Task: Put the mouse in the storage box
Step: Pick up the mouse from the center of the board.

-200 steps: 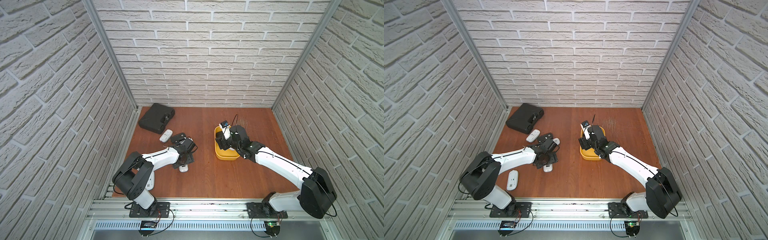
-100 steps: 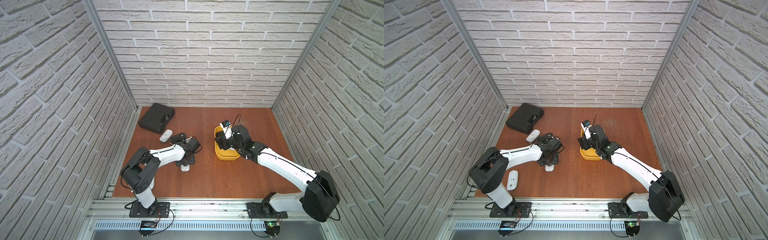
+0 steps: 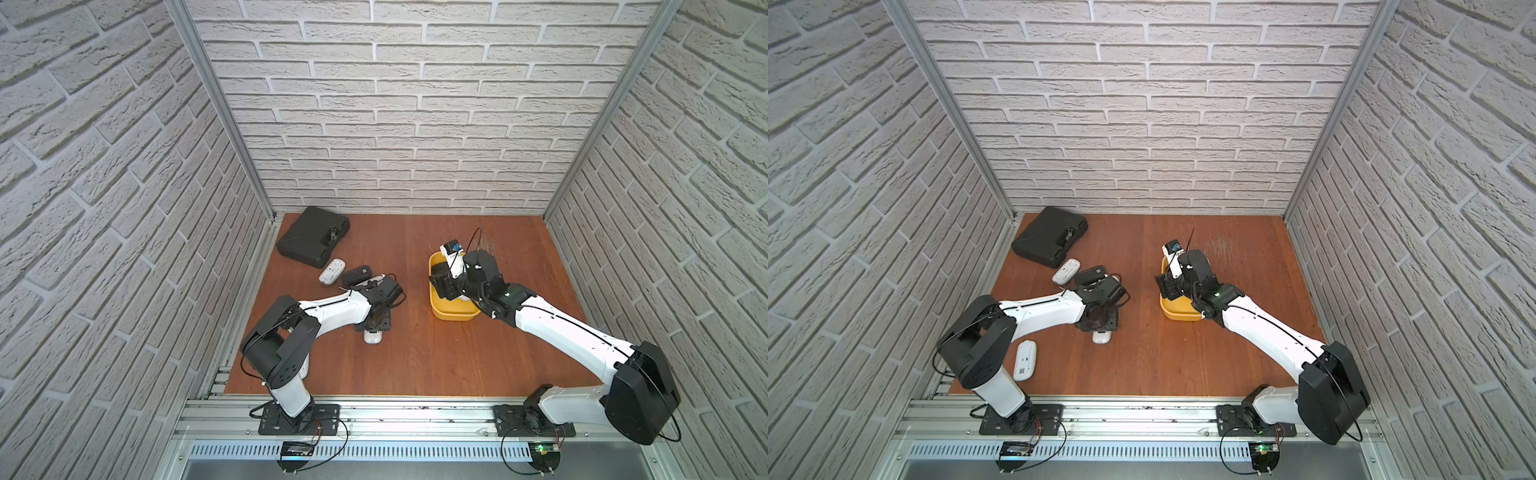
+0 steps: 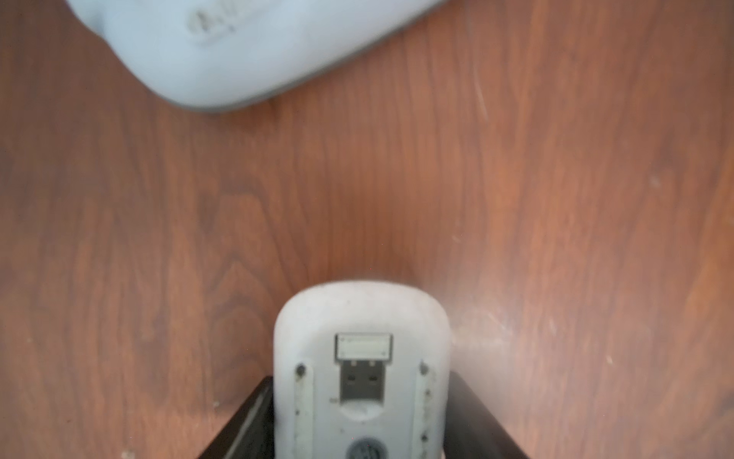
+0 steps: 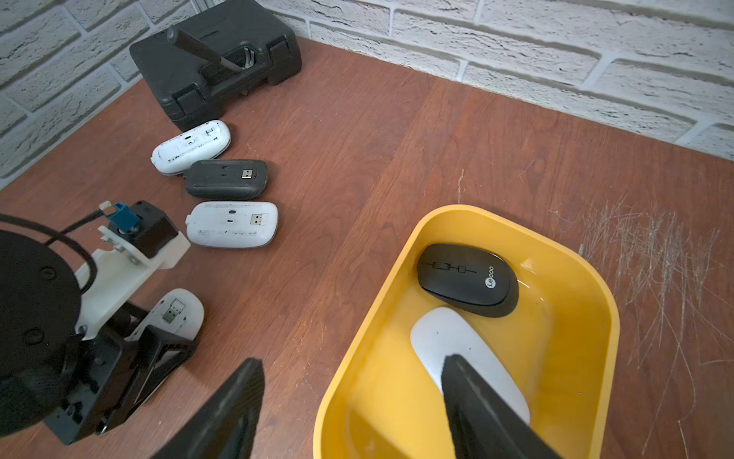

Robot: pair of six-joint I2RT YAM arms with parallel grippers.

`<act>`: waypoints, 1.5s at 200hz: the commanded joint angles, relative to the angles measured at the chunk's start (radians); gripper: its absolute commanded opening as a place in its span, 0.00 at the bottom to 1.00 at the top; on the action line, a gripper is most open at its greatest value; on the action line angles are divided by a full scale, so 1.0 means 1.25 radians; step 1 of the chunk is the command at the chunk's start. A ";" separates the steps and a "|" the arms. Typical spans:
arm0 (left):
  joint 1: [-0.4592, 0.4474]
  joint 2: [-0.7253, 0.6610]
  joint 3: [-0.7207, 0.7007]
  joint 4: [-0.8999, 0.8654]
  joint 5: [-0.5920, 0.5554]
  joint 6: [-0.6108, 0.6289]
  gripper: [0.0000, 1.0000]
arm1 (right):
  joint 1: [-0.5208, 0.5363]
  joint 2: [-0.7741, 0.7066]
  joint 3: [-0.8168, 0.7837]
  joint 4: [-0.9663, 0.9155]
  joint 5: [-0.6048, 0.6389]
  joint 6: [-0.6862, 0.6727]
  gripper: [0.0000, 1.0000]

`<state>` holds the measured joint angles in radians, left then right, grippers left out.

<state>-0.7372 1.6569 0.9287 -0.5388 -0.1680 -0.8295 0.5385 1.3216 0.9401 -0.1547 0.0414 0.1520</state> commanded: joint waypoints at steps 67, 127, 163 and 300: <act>-0.033 -0.339 -0.087 0.247 0.030 0.318 0.52 | -0.005 -0.117 -0.007 0.011 -0.096 0.191 0.72; -0.034 -0.477 -0.229 0.470 0.078 0.511 0.61 | 0.005 -0.063 0.004 0.083 -0.336 0.348 0.71; -0.032 -0.516 -0.276 0.519 0.084 0.544 0.60 | 0.051 0.007 0.000 0.169 -0.394 0.402 0.71; -0.027 -0.546 -0.294 0.492 0.126 0.542 0.60 | 0.164 0.196 0.077 0.237 -0.410 0.427 0.43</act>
<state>-0.7746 1.0012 0.5686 0.0231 -0.0349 -0.1493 0.7334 1.5528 0.9962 0.0868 -0.4450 0.6827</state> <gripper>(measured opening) 0.636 0.458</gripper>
